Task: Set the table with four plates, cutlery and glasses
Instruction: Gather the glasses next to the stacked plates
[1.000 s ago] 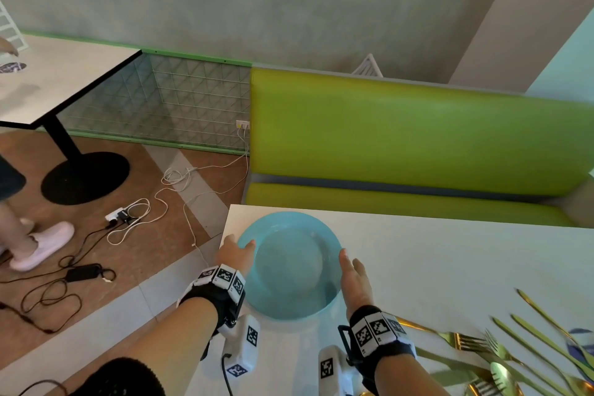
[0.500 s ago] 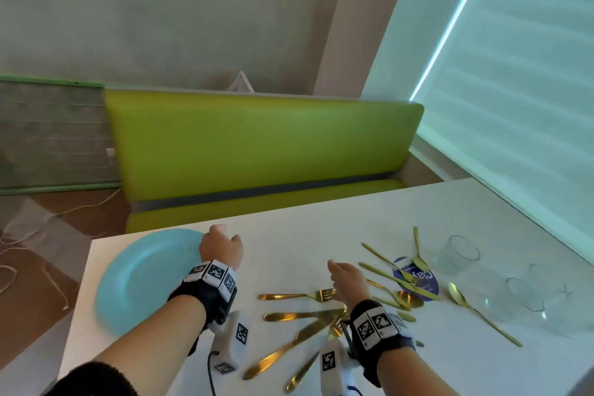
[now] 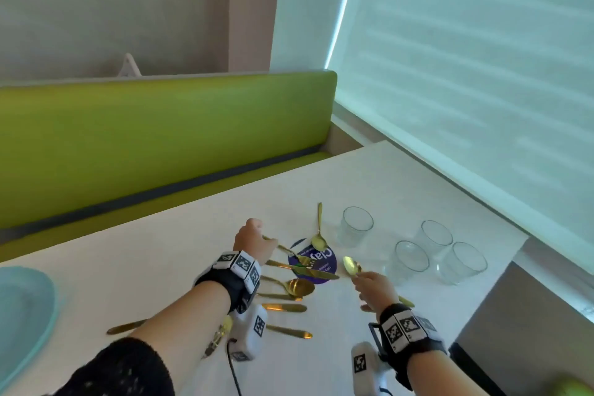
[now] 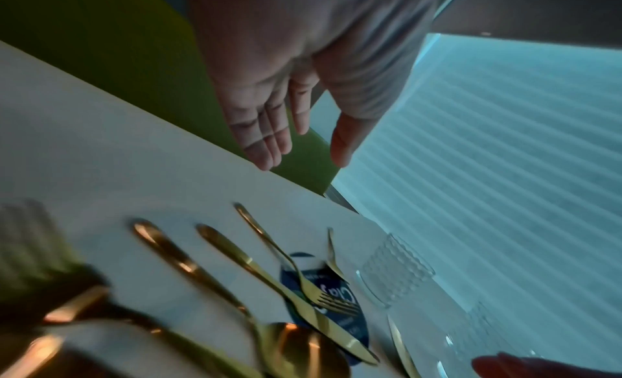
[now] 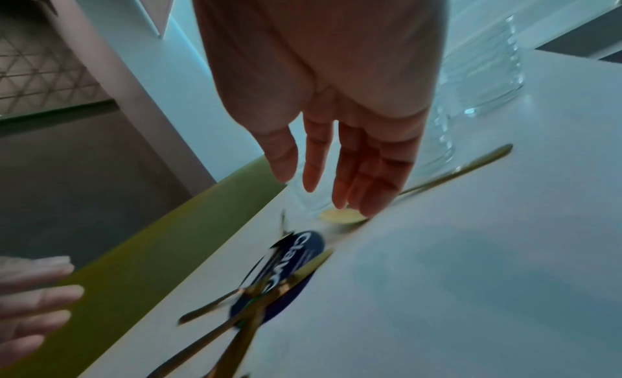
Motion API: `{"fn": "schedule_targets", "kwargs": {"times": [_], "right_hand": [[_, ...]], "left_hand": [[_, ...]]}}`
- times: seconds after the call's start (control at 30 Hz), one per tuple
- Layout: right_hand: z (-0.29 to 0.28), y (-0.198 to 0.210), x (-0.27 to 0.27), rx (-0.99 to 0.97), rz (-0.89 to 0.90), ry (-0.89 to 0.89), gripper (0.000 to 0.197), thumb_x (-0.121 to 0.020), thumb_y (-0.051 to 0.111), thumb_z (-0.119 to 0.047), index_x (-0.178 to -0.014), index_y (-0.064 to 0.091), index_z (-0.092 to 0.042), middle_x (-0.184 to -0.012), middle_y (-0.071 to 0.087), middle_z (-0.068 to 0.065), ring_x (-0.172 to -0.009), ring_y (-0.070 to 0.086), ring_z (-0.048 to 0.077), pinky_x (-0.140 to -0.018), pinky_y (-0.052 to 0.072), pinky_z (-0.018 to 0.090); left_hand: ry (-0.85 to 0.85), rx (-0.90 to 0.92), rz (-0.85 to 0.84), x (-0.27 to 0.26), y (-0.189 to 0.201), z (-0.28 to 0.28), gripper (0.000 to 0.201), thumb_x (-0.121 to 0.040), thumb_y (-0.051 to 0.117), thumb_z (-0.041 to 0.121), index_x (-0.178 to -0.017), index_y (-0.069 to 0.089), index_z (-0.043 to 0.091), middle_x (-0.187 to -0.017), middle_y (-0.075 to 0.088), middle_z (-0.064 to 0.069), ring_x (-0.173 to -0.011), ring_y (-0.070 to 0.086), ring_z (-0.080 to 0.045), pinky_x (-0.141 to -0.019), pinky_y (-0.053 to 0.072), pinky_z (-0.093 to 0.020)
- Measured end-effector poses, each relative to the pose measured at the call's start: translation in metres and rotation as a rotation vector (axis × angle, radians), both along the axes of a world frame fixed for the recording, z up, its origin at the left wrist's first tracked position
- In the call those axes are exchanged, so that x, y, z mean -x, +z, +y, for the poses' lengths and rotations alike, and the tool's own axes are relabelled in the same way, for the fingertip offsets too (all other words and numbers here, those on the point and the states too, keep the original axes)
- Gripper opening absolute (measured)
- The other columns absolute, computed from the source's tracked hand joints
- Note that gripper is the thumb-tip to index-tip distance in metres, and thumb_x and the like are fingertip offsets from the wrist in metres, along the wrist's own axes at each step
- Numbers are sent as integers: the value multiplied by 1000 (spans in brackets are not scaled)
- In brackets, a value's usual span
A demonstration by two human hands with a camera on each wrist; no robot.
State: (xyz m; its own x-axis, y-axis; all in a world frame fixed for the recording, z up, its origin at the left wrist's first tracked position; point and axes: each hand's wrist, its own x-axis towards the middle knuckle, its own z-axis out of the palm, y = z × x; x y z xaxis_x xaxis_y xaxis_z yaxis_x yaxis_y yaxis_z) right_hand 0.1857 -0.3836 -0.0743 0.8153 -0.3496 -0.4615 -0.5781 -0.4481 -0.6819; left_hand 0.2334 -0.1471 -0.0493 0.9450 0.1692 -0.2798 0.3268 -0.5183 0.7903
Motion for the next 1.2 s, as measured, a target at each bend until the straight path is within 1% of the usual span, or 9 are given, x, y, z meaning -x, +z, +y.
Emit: {"fn": "schedule_targets", "kwargs": {"times": [0.2,0.3,0.33,0.37,0.43,0.57,0.67,0.9,1.2], "right_hand": [[-94,-2,-8,165,117,-55,12,-86,56,-19,-77,62,-13,-78,61,9,-71,58,25,-66,55,33],[-124,-9,-6,203,159,-55,21,-84,60,-18,-63,56,-16,-70,56,6,-75,56,26,-82,54,39],[-132,-13,-7,198,154,-75,14,-83,62,-18,-70,58,-17,-75,58,6,-81,58,25,-85,54,40],[-138,-15,-5,177,135,-104,5,-81,65,-18,-84,61,-17,-85,61,6,-88,60,25,-87,54,39],[-149,-26,-6,122,105,-182,38,-78,71,-17,-113,57,-13,-100,63,10,-92,59,24,-86,52,35],[-159,-34,-12,61,66,-167,66,-73,78,-17,-130,45,-14,-124,57,10,-106,56,22,-83,41,25],[-161,-41,-20,68,22,-116,78,-69,82,-20,-134,41,-17,-127,54,7,-112,53,21,-90,45,28],[-154,-49,-37,70,-66,-74,83,-60,86,-22,-131,43,-18,-117,57,2,-104,51,17,-84,40,23],[-150,-58,-45,113,-151,-47,82,-57,87,-23,-128,45,-18,-126,58,0,-121,50,21,-103,39,31]], "left_hand": [[-165,-25,79,-40,-19,-114,67,-76,72,21,-132,40,5,-133,50,-10,-124,49,-26,-95,41,-28],[-197,-12,85,-54,-28,-152,31,-67,76,14,-90,55,8,-93,60,-5,-94,58,-25,-75,47,-26],[-191,-6,78,-60,-32,-163,37,-62,79,16,-88,56,5,-91,61,-6,-92,59,-25,-76,51,-29],[-178,4,75,-65,-36,-173,53,-58,82,20,-101,56,2,-103,62,-11,-99,60,-27,-81,51,-32],[-138,12,70,-72,-43,-187,86,-58,85,25,-128,42,0,-127,53,-14,-118,53,-30,-94,46,-33],[-55,51,46,-82,-54,-208,99,-59,86,21,-139,31,4,-138,46,-12,-126,48,-29,-101,41,-32],[-18,106,18,-88,-65,-215,105,-58,87,19,-144,27,8,-145,42,-10,-133,42,-27,-109,35,-32],[-13,88,-59,-95,-73,-218,87,-58,87,20,-132,43,11,-135,53,-5,-125,51,-23,-102,40,-29],[-57,83,-56,-86,-67,-210,83,-63,85,22,-135,44,11,-136,52,-4,-126,50,-20,-97,38,-22]]}}
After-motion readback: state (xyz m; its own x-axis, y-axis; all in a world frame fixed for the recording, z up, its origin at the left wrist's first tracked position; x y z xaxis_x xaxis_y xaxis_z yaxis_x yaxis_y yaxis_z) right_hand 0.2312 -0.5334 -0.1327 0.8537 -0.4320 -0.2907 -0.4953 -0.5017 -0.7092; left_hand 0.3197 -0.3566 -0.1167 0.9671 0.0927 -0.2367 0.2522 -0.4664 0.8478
